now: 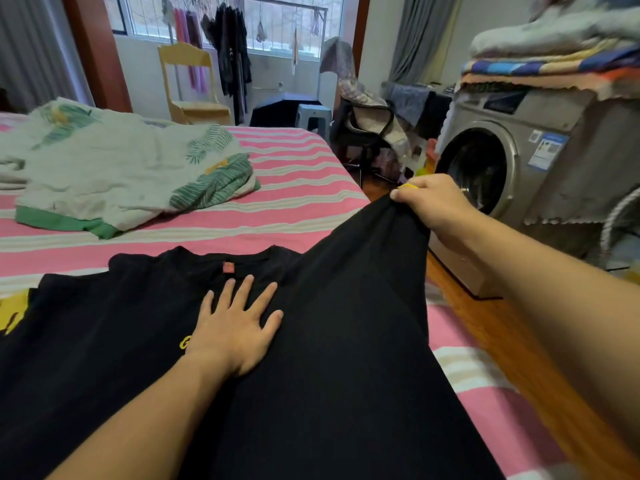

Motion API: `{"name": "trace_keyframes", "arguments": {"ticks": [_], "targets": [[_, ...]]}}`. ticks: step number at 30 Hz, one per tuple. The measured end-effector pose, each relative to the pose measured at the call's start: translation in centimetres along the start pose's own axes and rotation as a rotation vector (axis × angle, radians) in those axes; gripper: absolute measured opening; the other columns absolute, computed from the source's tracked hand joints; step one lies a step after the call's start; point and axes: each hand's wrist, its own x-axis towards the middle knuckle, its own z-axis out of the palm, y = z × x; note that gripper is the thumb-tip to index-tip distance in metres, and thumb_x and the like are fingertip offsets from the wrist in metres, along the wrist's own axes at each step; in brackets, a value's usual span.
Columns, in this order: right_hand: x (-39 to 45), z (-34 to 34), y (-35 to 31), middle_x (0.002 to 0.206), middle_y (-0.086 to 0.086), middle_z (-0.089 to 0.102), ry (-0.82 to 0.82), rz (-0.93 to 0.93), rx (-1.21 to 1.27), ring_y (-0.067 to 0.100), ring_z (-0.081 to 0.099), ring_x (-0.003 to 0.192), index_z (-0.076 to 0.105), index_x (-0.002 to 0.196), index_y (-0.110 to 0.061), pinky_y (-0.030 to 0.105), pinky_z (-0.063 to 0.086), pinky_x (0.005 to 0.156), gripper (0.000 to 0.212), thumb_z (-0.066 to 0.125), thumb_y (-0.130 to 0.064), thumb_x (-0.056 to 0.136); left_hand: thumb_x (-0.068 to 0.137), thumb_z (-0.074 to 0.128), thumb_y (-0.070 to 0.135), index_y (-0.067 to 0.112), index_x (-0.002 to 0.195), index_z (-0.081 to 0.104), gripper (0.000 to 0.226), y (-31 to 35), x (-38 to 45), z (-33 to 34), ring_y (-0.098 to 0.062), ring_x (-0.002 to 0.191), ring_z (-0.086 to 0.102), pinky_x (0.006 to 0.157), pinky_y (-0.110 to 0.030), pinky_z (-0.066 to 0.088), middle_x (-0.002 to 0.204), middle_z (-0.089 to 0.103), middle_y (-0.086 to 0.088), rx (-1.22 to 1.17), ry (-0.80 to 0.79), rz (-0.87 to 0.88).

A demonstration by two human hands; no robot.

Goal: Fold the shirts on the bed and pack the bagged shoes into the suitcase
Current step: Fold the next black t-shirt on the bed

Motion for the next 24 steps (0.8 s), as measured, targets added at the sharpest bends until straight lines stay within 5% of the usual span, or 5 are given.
{"name": "trace_keyframes", "arguments": {"ticks": [4,8,15,19,24], "targets": [[1.9,-0.5,-1.1,0.076,0.007,0.055,-0.132,-0.204,-0.967,0.03,0.056,0.075,0.055,0.067,-0.013,0.036,0.044,0.065,0.035,0.055,-0.036,0.094,0.097,0.003,0.068,0.053,0.155,-0.012,0.062,0.0,0.0,0.2,-0.021,0.156,-0.015,0.125,-0.049,-0.008,0.169,-0.014,0.007,0.008,0.003,0.0],[1.9,0.0,1.3,0.102,0.011,0.061,-0.097,0.047,-1.307,0.035,0.063,0.097,0.065,0.108,-0.011,0.037,0.049,0.077,0.037,0.059,-0.044,0.092,0.097,0.003,0.069,0.053,0.155,-0.012,0.062,-0.1,-0.1,0.2,-0.021,0.156,-0.015,0.125,-0.049,-0.007,0.169,-0.013,0.006,0.01,0.005,-0.003],[-2.4,-2.7,8.2,0.147,0.022,0.047,-0.048,0.559,-0.614,0.044,0.047,0.131,0.044,0.146,-0.009,0.051,0.04,0.11,0.078,0.031,-0.067,0.097,0.096,0.003,0.069,0.053,0.155,-0.012,0.063,-0.1,0.2,0.4,-0.022,0.156,-0.012,0.125,-0.05,-0.005,0.17,-0.012,0.005,0.026,0.006,-0.005],[-8.1,-5.3,10.1,0.118,0.015,0.059,-0.199,1.009,-0.075,0.037,0.057,0.11,0.055,0.12,-0.01,0.055,0.046,0.104,0.087,0.046,-0.086,0.08,0.096,0.002,0.069,0.053,0.155,-0.014,0.063,0.0,-0.1,0.2,-0.023,0.156,-0.014,0.125,-0.05,-0.006,0.17,-0.013,0.005,0.035,-0.025,-0.013],[-9.4,-5.1,9.0,0.097,0.011,0.062,-0.025,0.876,0.0,0.026,0.054,0.089,0.066,0.098,-0.007,0.041,0.047,0.087,0.049,0.053,-0.055,0.096,0.098,0.002,0.067,0.051,0.155,-0.016,0.062,0.6,0.1,-0.5,-0.026,0.156,-0.015,0.124,-0.053,-0.006,0.169,-0.016,0.003,0.066,-0.069,-0.042]]}}
